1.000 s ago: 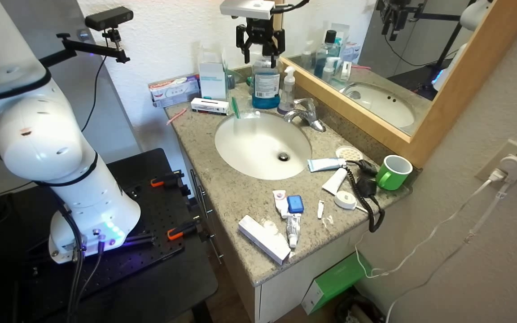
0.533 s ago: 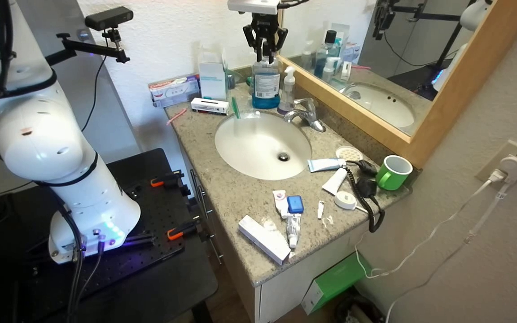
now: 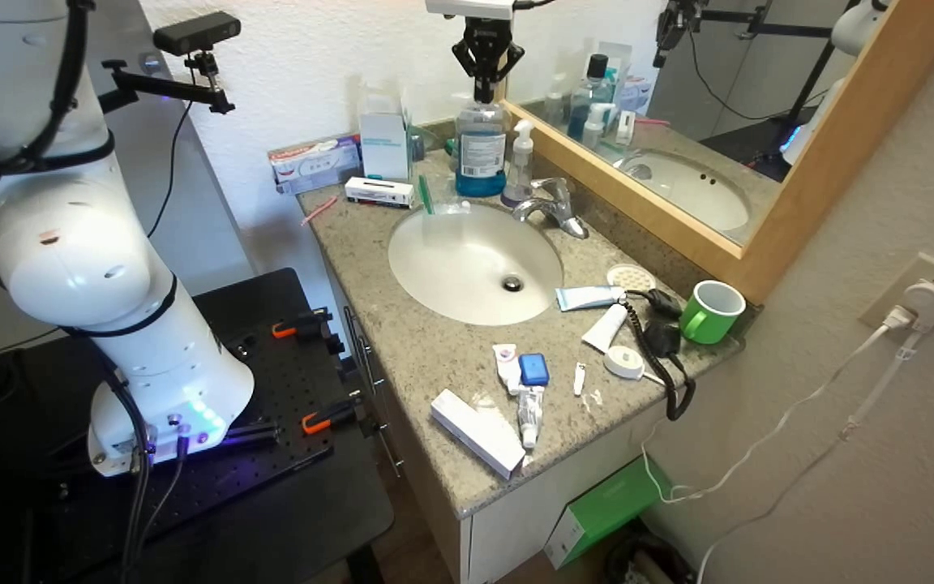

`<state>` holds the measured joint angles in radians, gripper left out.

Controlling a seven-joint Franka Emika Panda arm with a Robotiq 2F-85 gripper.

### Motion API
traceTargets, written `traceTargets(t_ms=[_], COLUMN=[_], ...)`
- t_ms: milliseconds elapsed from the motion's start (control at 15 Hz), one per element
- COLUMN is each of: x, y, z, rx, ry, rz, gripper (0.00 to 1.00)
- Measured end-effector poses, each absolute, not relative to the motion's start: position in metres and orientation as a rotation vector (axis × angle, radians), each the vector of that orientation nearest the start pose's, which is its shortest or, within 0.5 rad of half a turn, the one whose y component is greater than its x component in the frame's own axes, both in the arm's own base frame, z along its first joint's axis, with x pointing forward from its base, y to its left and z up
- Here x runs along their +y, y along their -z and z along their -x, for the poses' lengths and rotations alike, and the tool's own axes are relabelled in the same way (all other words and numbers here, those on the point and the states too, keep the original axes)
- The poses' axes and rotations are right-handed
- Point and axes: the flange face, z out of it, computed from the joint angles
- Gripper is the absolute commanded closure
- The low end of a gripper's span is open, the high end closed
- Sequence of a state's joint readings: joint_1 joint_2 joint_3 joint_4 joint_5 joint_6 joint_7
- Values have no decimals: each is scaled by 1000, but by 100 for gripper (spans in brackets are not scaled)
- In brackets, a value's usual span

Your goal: Push the top of the bottle on the left of the tap

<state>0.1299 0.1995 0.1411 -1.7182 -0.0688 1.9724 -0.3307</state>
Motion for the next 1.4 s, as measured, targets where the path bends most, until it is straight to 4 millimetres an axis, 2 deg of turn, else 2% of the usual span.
traceTargets(t_ms=[667,1067,1400], x=[170,170,170], y=[-477,-476,-464], z=[-663,-667,-670], rx=[-952,-950,-947], ry=[196,193,167], rz=[2999,2999,2998], gripper=[97,96,96])
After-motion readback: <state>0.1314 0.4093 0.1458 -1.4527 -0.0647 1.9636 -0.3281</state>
